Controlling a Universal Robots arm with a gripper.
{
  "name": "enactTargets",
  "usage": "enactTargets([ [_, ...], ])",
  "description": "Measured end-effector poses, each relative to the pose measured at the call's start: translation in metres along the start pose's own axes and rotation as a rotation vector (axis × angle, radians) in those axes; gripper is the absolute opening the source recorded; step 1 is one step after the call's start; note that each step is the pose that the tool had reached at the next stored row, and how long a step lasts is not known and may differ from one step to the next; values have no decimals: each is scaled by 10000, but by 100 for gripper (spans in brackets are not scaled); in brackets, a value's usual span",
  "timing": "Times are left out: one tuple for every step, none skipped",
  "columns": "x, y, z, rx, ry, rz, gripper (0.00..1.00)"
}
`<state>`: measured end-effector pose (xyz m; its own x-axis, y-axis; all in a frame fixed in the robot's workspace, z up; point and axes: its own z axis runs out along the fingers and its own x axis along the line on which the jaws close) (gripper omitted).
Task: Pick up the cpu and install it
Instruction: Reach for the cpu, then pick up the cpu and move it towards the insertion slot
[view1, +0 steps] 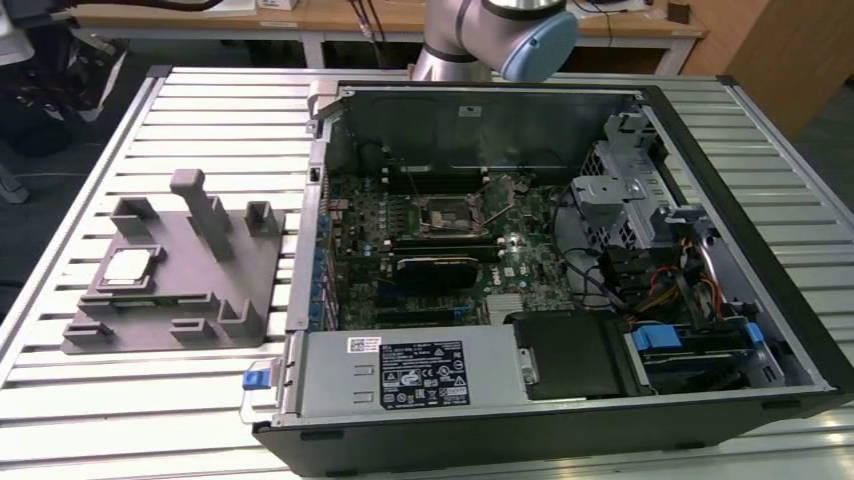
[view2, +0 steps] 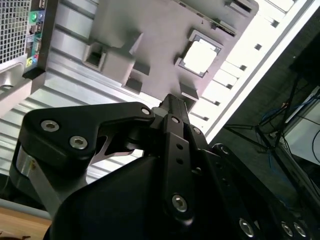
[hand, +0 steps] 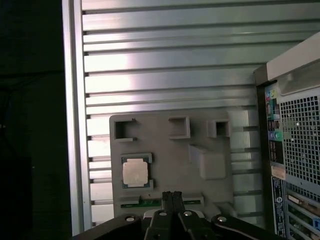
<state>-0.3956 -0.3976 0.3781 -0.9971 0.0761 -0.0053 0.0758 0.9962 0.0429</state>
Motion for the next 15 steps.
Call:
enactTargets([
  [37,-2,2,0,1,2,11],
  [73,-4,4,0,1,2,11],
  [109,-7,6,0,0,1,11],
  [140,-9,8,-1,0,1,11],
  [168,-10,9,0,2,2,11],
  [194,-12,10,-1,2,1,11],
  [220,-14,10,1,6,1,11],
  [245,-16,12,0,6,1,11],
  [270,-18,12,0,7,0,11],
  [296,-19,14,0,8,1,11],
  [323,-21,15,0,8,1,11],
  [352,-23,16,1,9,1,11],
  [379,-25,17,0,9,1,11],
  [405,-27,17,1,10,2,11],
  [429,-29,18,1,10,2,11],
])
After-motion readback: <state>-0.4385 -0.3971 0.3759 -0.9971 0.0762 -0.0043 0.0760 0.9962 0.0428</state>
